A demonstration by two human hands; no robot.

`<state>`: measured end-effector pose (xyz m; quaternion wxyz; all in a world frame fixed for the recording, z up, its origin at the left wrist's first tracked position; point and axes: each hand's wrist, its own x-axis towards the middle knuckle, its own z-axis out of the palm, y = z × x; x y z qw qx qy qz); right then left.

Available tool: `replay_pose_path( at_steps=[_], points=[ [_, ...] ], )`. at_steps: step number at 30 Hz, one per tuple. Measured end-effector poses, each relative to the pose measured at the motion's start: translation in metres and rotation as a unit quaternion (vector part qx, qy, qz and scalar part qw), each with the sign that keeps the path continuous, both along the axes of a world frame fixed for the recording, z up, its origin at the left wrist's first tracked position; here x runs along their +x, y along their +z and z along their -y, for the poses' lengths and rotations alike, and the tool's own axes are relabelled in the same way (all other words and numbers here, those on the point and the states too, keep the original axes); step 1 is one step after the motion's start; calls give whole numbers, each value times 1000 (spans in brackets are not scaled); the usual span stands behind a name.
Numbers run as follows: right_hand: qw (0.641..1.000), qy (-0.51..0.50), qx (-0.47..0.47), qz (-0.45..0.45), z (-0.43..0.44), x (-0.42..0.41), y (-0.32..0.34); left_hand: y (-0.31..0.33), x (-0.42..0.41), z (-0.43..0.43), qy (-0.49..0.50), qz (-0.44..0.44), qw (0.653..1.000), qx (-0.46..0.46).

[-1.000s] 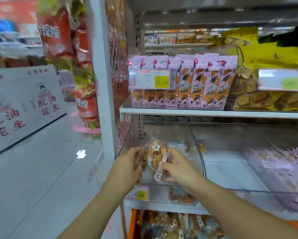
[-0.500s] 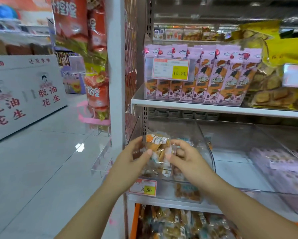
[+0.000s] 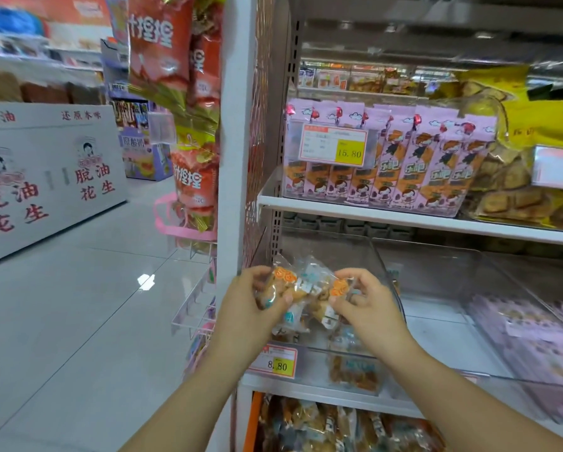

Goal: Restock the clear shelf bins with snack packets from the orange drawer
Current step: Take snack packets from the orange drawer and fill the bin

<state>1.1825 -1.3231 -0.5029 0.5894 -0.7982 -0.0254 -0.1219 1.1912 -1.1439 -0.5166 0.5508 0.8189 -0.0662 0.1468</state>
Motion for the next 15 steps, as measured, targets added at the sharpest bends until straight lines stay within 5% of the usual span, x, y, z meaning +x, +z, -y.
replay_pose_path(
  at_steps=[5,15],
  points=[
    [994,-61,84,30,9,-6,-4,0,3,-3,54,73,996,17],
    [991,7,101,89,28,-27,16,1,4,-4,3,-8,994,-113]
  ],
)
